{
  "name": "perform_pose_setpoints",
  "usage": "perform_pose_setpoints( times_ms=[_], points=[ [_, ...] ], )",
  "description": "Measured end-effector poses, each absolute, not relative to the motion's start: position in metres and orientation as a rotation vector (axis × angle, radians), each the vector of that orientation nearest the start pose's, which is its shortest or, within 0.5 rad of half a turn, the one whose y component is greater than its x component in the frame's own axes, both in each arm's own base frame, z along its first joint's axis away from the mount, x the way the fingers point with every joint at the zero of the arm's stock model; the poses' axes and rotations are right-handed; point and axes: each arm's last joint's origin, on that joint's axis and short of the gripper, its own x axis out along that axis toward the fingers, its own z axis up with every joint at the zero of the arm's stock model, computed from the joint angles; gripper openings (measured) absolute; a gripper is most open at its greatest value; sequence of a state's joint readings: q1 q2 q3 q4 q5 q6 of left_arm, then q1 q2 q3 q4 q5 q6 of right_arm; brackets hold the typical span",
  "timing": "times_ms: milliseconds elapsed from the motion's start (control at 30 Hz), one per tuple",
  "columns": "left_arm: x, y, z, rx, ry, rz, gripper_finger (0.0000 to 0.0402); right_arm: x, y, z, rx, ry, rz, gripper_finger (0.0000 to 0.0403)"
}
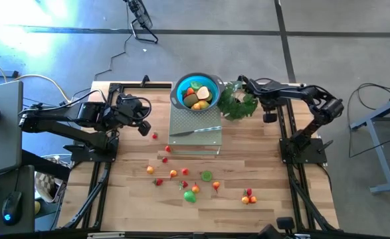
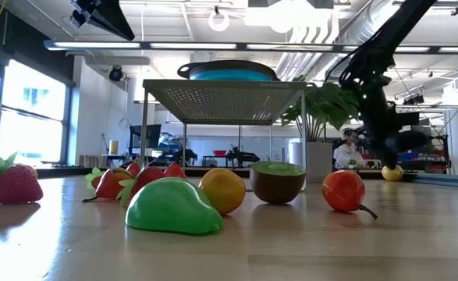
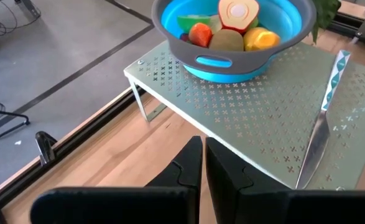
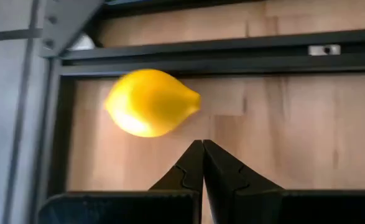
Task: Pick & Place Fruit
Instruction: Put the yellow lemon in the blue bowl on the shelf
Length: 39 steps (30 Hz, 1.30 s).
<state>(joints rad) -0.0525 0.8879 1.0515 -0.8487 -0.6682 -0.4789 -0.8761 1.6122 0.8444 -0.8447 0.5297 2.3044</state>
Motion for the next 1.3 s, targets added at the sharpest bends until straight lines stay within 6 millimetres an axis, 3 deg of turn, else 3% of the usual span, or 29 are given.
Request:
perform_pose_setpoints(
  times_ms=[200, 467, 767, 967, 1133, 1300],
  points=[
    [0.155, 0.01, 0.349, -0.196, 0.506, 0.73, 0.0014, 0.145, -0.198, 0.156, -1.824, 0.447, 2.816, 0.0002],
    [0.155, 0.01, 0.349, -0.186, 0.517, 0.727, 0.0014, 0.145, -0.205, 0.162, -1.932, 0.179, 2.993, 0.0002],
    [0.155, 0.01, 0.349, -0.159, 0.527, 0.718, 0.0014, 0.158, -0.216, 0.164, -2.259, -0.549, 3.201, 0.0002],
    [0.155, 0.01, 0.349, -0.144, 0.53, 0.713, 0.0014, 0.173, -0.214, 0.165, -2.554, -1.011, 3.145, 0.0002],
    [0.143, 0.011, 0.356, -0.147, 0.472, 0.729, 0.001, 0.185, -0.209, 0.166, -2.774, -1.23, 3.027, 0.0002],
    [0.114, 0.013, 0.349, -0.176, 0.374, 0.715, 0.0002, 0.195, -0.206, 0.17, -2.865, -1.292, 2.994, 0.0002]
  ],
)
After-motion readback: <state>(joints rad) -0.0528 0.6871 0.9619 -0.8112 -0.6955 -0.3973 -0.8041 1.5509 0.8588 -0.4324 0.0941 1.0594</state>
